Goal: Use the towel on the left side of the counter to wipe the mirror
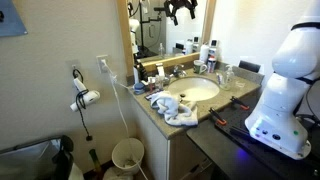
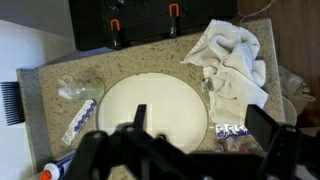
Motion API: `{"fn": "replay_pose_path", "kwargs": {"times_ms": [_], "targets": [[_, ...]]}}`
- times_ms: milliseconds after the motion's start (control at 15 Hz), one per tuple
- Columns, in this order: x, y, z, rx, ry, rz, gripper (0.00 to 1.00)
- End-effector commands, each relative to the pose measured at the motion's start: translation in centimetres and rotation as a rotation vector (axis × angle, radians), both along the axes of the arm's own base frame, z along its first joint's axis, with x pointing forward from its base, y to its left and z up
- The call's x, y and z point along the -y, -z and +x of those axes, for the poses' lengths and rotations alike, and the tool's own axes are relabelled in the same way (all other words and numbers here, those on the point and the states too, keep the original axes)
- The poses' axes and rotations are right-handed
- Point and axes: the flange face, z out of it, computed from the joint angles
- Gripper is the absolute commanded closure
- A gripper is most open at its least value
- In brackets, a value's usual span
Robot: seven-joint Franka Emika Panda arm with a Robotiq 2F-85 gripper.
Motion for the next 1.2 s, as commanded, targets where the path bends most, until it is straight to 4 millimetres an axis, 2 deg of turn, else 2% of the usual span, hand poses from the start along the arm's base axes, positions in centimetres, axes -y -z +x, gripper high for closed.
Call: {"fn": "replay_pose_path", "kwargs": {"times_ms": [0,67,267,400,600,733,867,933,1000,1133], "targets": [[0.0,-0.1,0.0,-0.001,0.000,-0.001,0.25],[0.3,0.5,-0.1,-0.012,-0.001,0.007,0.26],[1.3,3.1,-0.4,-0.023,-0.017,0.061,0.51],[2.1,6.6,-1.0,-0.026,-0.033,0.128,0.65],[2.6,12.8,-1.9,-0.014,-0.059,0.252,0.89],[2.8,17.2,-3.2,-0.001,-0.059,0.322,1.00],[3.1,21.6,-4.8,0.032,-0.064,0.373,1.00],[3.3,23.9,-5.9,0.049,-0.065,0.395,0.74],[3.6,25.9,-7.2,0.057,-0.073,0.417,0.74],[3.9,29.8,-8.9,0.089,-0.090,0.448,0.62]]}}
